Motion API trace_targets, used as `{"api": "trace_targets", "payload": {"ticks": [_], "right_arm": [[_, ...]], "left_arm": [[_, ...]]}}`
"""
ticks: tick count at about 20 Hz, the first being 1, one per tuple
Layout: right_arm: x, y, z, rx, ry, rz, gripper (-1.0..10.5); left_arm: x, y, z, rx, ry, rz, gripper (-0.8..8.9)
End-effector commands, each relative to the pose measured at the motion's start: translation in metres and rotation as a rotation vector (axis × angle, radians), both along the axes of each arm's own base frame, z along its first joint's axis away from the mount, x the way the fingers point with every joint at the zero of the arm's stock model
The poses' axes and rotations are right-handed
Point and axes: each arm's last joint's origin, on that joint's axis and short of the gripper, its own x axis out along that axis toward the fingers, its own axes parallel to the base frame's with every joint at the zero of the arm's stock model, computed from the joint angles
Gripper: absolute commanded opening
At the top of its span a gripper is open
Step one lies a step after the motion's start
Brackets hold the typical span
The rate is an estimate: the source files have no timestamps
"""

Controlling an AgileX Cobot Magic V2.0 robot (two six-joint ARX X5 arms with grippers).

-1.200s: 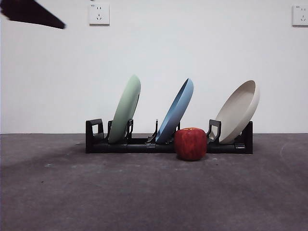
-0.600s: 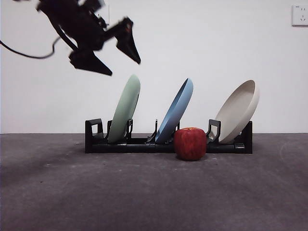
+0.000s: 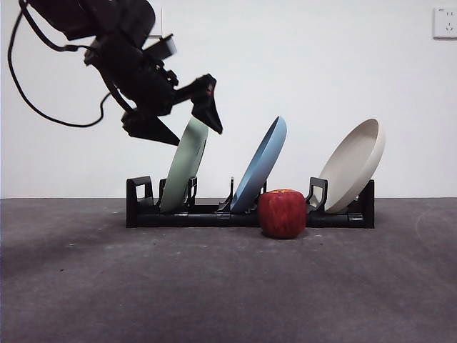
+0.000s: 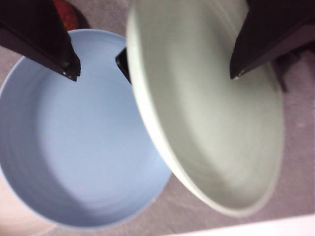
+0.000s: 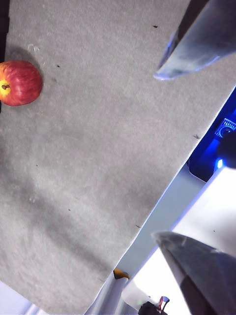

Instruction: Take the green plate from the plate rack,put the plate on the table,take the apple from the table,put the apple in the plate

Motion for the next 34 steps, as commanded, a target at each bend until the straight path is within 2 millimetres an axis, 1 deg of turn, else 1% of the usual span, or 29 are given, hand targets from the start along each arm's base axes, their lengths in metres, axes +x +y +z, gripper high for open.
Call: {"api": "trace_targets", "payload": {"ticks": [1,4,6,8,12,13,15,17,19,24,27,29,31,34], "right_arm": [[0.000,0.000,0.001,0.006,0.001,0.000,6.6],[0.000,0.000,0.001,0.006,0.001,0.000,6.6],[0.000,0.000,0.001,0.006,0.001,0.000,6.6],[0.000,0.000,0.001,0.006,0.001,0.000,6.6],[0.000,0.000,0.001,0.006,0.001,0.000,6.6],[0.000,0.000,0.001,0.006,0.001,0.000,6.6],[0.000,0.000,0.001,0.006,0.001,0.000,6.6],[0.000,0.000,0.001,0.006,0.001,0.000,6.6],[0.000,0.000,0.001,0.006,0.001,0.000,6.6],[0.000,0.000,0.001,0.005,0.001,0.000,6.6],[0.000,0.000,0.001,0.006,0.001,0.001,6.6],[0.000,0.000,0.001,0.006,0.001,0.001,6.6],[0.000,0.000,0.001,0.006,0.001,0.001,6.6],[0.000,0.000,0.001,0.006,0.001,0.001,6.6]], "left_arm": [[0.001,-0.006,-0.005,0.005,0.003,-0.006,4.66],[0.000,-0.008,-0.005,0.003,0.008,-0.016,2.02],[-0.001,-0.007,-0.006,0.005,0.016,-0.016,1.07],[-0.001,-0.008,-0.006,0.003,0.018,-0.018,0.53],[-0.002,-0.006,-0.006,-0.014,0.041,-0.049,0.40],[-0.002,-0.005,-0.005,-0.026,0.047,-0.068,-0.16],[-0.002,-0.005,-0.002,-0.044,0.061,-0.084,-0.09],[-0.001,-0.004,0.006,-0.058,0.068,-0.084,-0.09],[-0.002,-0.003,0.019,-0.060,0.056,-0.081,-0.09],[-0.005,0.000,0.063,-0.066,-0.013,-0.054,-0.09],[-0.007,0.002,0.084,-0.046,-0.004,-0.035,-0.09],[-0.011,0.003,0.097,-0.019,0.002,-0.050,-0.08],[-0.023,0.004,0.113,0.039,-0.010,-0.091,-0.08],[-0.057,0.005,0.137,0.168,-0.035,-0.113,-0.08]]}}
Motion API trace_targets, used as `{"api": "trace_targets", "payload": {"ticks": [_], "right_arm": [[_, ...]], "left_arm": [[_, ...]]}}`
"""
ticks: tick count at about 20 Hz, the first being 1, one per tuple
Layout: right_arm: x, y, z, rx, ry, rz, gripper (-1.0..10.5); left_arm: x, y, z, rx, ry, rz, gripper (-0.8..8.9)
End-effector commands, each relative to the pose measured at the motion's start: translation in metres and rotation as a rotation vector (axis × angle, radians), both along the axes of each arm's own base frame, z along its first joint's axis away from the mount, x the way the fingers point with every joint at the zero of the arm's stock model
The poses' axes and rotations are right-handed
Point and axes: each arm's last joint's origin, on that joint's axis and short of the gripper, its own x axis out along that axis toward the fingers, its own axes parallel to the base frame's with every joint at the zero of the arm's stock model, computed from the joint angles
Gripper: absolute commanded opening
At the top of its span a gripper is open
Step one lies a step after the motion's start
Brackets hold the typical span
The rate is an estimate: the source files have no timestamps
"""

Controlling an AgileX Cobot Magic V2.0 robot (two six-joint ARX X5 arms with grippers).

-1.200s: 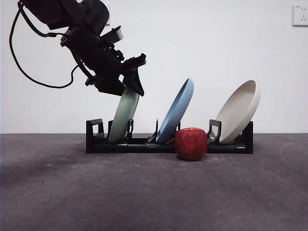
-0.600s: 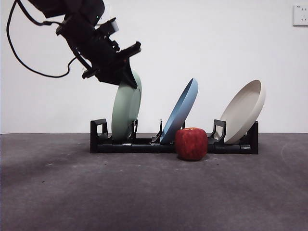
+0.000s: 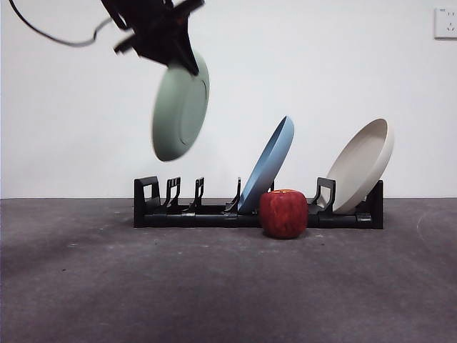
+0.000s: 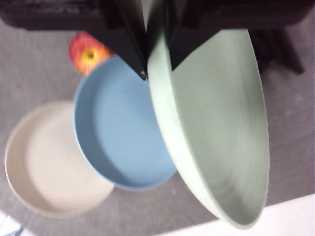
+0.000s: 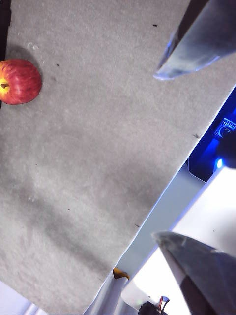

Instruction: Take the green plate from the plate rack,put the plate on the table,take the apple from the table,put the apple in the plate

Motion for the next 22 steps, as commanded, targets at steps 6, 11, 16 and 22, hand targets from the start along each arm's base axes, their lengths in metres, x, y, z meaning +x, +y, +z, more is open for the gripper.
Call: {"api": "trace_targets", "payload": {"ticks": [6,11,16,22], "right_arm": [[0.000,0.000,0.001,0.006,-0.001,0.000,6.6],[0.000,0.000,0.001,0.006,-0.002,0.001,6.6],[0.000,0.000,0.001,0.007,-0.001,0.001,6.6],[0.000,0.000,0.001,0.010,0.002,-0.003,6.6]], "left_arm": [[-0.111,-0.013,0.066,0.352,-0.175,-0.069,-0.06],[-0.168,-0.048,0.056,0.598,-0.141,-0.136,-0.05],[-0.203,-0.087,-0.004,0.775,-0.127,-0.199,-0.05],[-0.230,-0.106,-0.106,0.899,-0.139,-0.289,-0.05]]}}
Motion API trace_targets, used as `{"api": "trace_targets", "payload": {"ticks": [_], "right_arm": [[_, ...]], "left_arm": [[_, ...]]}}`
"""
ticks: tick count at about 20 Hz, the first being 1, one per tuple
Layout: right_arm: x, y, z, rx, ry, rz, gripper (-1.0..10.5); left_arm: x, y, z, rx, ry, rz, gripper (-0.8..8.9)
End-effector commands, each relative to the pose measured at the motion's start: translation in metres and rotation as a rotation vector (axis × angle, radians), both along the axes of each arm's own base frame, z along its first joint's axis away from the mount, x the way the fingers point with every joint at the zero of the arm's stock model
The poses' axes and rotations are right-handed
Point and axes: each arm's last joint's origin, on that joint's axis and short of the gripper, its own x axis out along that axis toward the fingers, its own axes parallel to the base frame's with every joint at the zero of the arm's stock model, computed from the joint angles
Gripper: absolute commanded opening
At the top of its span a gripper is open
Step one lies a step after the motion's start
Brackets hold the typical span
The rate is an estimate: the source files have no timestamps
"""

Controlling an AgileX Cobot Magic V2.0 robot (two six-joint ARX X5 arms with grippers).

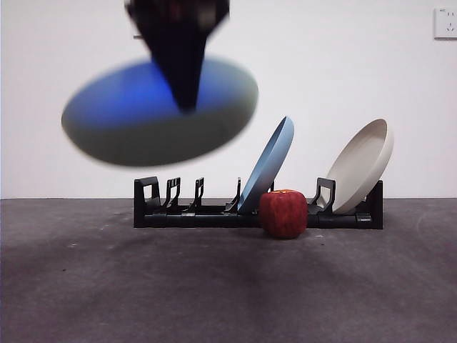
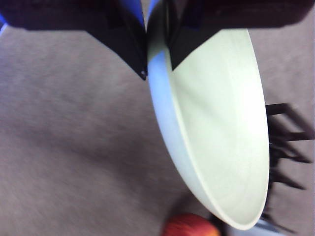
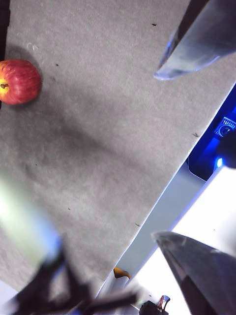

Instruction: Take the green plate from the plate rack,put the plate on the table,take the apple from the table,put the apple in the plate

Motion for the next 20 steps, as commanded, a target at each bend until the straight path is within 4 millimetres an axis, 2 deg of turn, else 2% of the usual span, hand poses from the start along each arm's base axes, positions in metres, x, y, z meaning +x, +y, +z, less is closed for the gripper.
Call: {"api": "trace_targets", "payload": {"ticks": [1,5,7,14,16,17,19,20], "right_arm": [[0.000,0.000,0.001,0.007,-0.002,0.001,6.6],[0.000,0.000,0.001,0.009,0.000,0.000,6.6],[0.000,0.000,0.001,0.008,0.000,0.000,6.6],[0.000,0.000,0.001,0.009,0.000,0.000,6.6],[0.000,0.000,0.001,0.008,0.000,0.000,6.6],[0.000,0.000,0.001,0.008,0.000,0.000,6.6],[0.000,0.000,0.001,0.009,0.001,0.000,6.6],[0.000,0.000,0.001,0.009,0.001,0.000,6.6]], "left_arm": [[-0.006,-0.005,-0.033,0.006,-0.007,-0.017,-0.06],[-0.013,-0.006,-0.083,0.030,-0.038,-0.060,-0.05],[-0.012,-0.007,-0.100,0.061,-0.064,-0.066,-0.05],[-0.017,-0.027,-0.136,0.087,-0.082,-0.131,-0.08],[-0.018,-0.027,-0.138,0.070,-0.041,-0.134,0.06],[-0.018,-0.028,-0.139,0.055,-0.016,-0.146,0.47],[-0.018,-0.029,-0.138,0.042,-0.005,-0.142,2.40],[-0.018,-0.029,-0.138,0.038,-0.004,-0.138,2.94]]}}
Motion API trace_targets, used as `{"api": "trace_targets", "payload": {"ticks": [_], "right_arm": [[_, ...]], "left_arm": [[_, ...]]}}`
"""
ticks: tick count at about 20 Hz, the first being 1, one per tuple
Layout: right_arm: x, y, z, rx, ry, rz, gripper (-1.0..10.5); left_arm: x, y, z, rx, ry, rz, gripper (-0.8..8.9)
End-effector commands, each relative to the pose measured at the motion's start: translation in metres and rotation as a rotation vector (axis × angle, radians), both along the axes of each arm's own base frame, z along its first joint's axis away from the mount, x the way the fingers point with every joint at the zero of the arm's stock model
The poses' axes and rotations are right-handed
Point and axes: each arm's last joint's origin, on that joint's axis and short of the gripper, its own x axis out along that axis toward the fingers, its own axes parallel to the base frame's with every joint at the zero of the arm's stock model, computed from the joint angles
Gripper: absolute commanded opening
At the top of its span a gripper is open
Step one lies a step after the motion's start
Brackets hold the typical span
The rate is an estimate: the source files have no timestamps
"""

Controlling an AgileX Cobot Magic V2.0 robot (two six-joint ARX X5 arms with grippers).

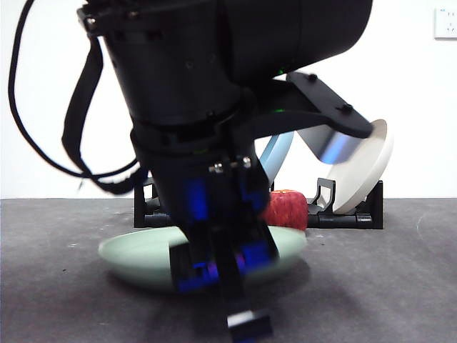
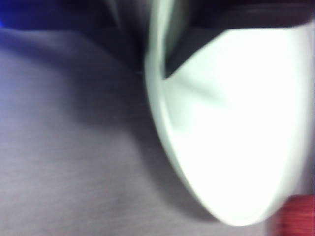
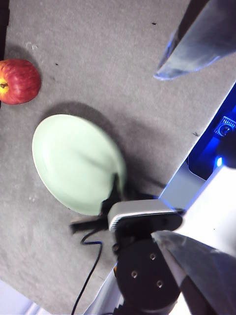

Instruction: Take the green plate from the plate rack,put the plate on the table,take the apple from the table,put the apple in the plate

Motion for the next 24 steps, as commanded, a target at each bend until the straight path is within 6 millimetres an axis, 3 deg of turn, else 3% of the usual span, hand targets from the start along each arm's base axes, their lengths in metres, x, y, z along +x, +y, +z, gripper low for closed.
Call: {"api": "trace_targets", "payload": {"ticks": [1,4,8,17,20,24], "right_arm": [[0.000,0.000,0.001,0.008,0.001,0.000,6.6],[0.000,0.000,0.001,0.009,0.002,-0.001,6.6],[0.000,0.000,0.001,0.009,0.002,-0.001,6.6],[0.007,0.002,0.002,0.012,-0.015,0.003,6.6],[0.023,0.007,0.001,0.025,-0.026,0.015,6.6],[0.056,0.024,-0.003,0.037,-0.066,0.045,6.6]], "left_arm": [[-0.002,0.000,-0.006,-0.001,0.019,0.011,2.96],[-0.001,-0.001,-0.002,-0.008,0.014,0.013,2.98],[-0.001,-0.007,0.028,-0.050,0.009,0.028,3.24],[-0.008,0.000,0.154,-0.215,0.147,0.095,3.14],[-0.014,0.014,0.196,-0.265,0.194,0.076,3.14],[-0.022,0.038,0.234,-0.288,0.197,0.075,3.14]]}}
